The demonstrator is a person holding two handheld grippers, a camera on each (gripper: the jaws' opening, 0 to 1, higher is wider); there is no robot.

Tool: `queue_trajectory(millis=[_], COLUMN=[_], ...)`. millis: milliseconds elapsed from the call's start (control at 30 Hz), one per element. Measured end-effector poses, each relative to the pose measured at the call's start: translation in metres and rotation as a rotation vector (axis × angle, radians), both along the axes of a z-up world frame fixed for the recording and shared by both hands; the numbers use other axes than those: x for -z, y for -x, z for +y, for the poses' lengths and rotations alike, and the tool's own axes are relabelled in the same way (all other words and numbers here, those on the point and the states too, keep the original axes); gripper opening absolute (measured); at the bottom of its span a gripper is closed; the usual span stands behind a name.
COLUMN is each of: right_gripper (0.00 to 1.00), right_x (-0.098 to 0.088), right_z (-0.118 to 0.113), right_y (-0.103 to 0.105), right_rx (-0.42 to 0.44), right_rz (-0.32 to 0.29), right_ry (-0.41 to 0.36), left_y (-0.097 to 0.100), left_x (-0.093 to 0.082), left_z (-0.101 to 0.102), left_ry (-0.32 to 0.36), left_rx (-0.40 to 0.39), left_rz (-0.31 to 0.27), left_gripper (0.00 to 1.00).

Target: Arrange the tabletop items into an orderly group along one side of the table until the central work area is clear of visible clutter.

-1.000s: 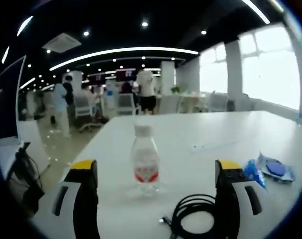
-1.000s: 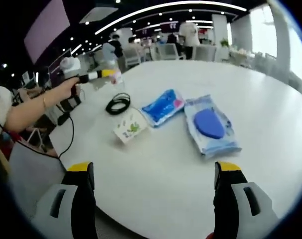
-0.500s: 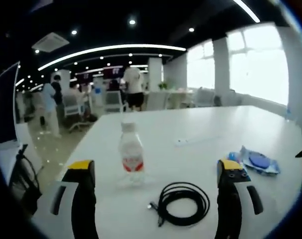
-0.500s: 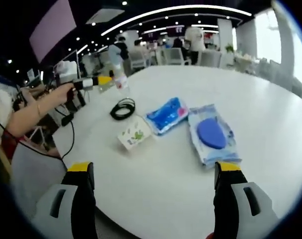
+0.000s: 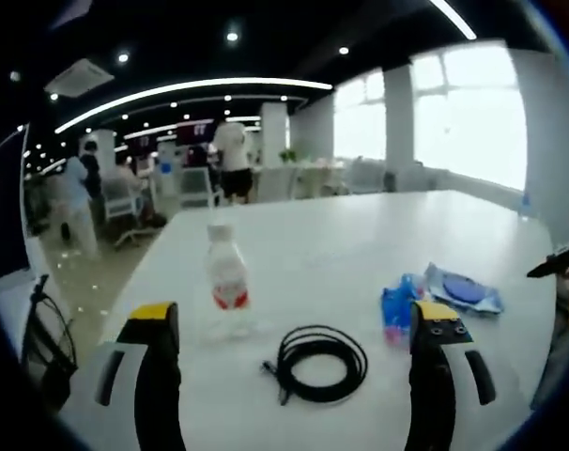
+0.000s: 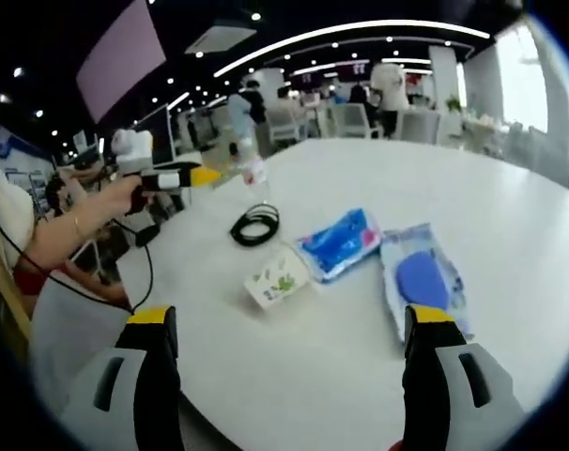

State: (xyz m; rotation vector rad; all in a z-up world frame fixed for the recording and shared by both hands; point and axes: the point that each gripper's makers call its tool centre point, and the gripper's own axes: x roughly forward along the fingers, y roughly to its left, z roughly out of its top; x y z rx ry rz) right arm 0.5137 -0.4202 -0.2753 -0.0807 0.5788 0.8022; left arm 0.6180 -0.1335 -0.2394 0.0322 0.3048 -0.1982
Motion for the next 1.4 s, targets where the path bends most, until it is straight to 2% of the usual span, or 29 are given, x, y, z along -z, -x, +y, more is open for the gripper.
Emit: queue_trajectory(millis=[67,200,333,600,700,800,900,1033,1167,1400], right_gripper=[1.0,1.0,1.0,1.0,0.99,0.99,0.99,0.99,0.99,0.97], right_x=[-0.001,-0.001,-0.001,0.007,0.01,0.014,0.018,0.021,0.025,0.034], right_z=[0.004,0.011,0.019,0.041,0.05,0.055,0.062,0.066,0.072,0.081], right_y=[-0.001,-0.004,-0.007,-0.013,-0.015,-0.018,-0.02,-0.025,-0.029,-0.035], right_rx=[-0.024,-0.059,-0.101,-0.21,-0.249,-0.276,-0.303,-0.328,-0.345,-0.389], right_rz=[-0.013,-0.027,-0.055,-0.083,-0.089,-0.094,-0.086,-0.094,-0.092,-0.118], right_ry=[-0.001,0.004,0.01,0.023,0.018,0.026,0.015,0.018,0.009,0.031], left_y=[0.004,0.011,0.021,0.039,0.043,0.049,0.053,0.059,0.065,0.072], left_x=[0.0,-0.001,-0.006,-0.008,-0.005,-0.005,-0.004,-0.002,-0.002,0.003], left_z=[-0.005,-0.009,-0.017,-0.033,-0.035,-0.037,-0.036,-0.037,-0.036,-0.039], left_ry=[0.014,-0.032,0.001,0.003,0.013,0.034,0.015,0.036,0.02,0.026], left_rx=[0.022,0.058,0.091,0.173,0.187,0.197,0.192,0.205,0.2,0.205], left_rz=[0.005,0.008,0.007,0.008,0.031,0.025,0.024,0.047,0.044,0.053], left_gripper=[0.99,0.99,0.99,0.99,0.99,0.99,0.99,0.99,0.99,0.99])
